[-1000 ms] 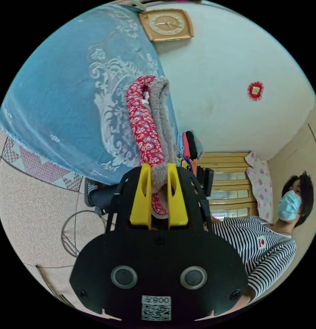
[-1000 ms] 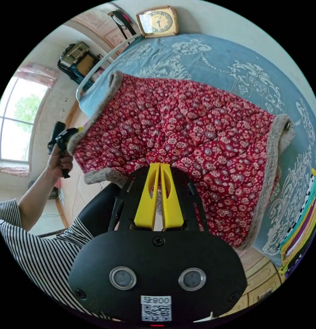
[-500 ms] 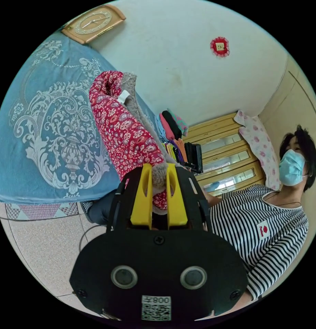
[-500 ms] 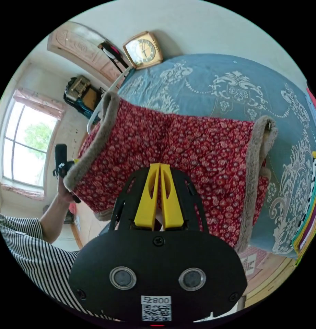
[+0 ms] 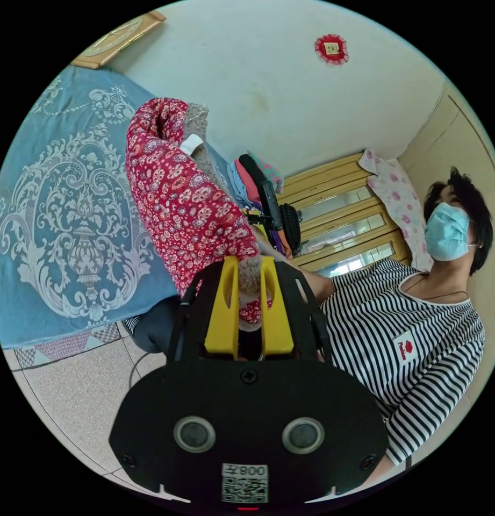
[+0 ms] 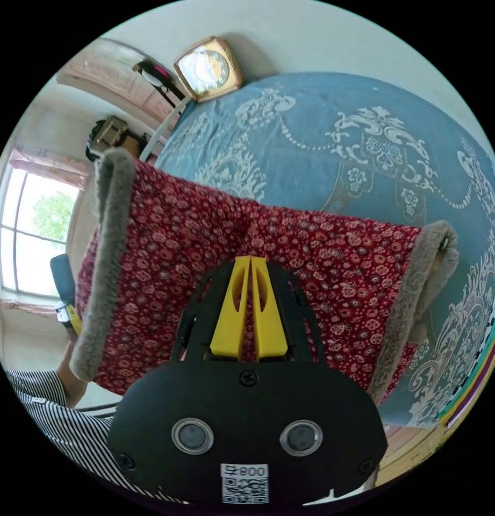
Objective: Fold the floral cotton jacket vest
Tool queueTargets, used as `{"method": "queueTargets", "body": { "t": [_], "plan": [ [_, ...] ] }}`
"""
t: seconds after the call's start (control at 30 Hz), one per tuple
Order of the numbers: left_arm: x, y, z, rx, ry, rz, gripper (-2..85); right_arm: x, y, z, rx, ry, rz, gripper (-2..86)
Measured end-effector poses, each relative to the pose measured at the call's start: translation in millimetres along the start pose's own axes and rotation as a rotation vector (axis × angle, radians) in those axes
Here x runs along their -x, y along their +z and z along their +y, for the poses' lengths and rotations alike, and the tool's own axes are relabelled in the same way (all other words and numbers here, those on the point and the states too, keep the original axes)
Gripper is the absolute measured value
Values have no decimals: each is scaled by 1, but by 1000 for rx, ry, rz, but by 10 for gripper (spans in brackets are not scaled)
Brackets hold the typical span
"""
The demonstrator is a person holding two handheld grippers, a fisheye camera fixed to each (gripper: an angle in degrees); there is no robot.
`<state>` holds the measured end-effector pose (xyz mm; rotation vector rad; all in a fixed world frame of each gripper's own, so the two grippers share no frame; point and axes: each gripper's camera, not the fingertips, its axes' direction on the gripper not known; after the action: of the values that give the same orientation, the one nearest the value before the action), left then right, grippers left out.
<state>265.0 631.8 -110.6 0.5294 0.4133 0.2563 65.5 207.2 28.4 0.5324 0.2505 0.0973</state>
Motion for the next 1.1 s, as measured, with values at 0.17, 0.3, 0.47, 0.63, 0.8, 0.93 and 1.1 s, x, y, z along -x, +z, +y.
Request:
{"method": "queueTargets", "body": {
  "t": [0.17,0.3,0.47,0.63,0.8,0.93,1.1],
  "plan": [
    [-2,34,-10,21,14,9,69,-16,38,-25,87,20,30,1],
    [-1,65,-21,34,25,14,69,-29,56,-24,126,39,5,1],
    [7,97,-28,27,25,49,68,-38,13,10,20,13,-22,1],
    [11,131,-38,26,30,39,68,-50,3,101,34,65,-164,1],
    [7,170,-53,53,73,29,67,-47,46,152,191,59,-175,1],
    [0,212,-69,115,135,4,67,-54,48,157,201,41,-163,1],
    [7,247,-76,101,144,45,66,-73,-2,151,-1,31,-135,0]
  ]
}}
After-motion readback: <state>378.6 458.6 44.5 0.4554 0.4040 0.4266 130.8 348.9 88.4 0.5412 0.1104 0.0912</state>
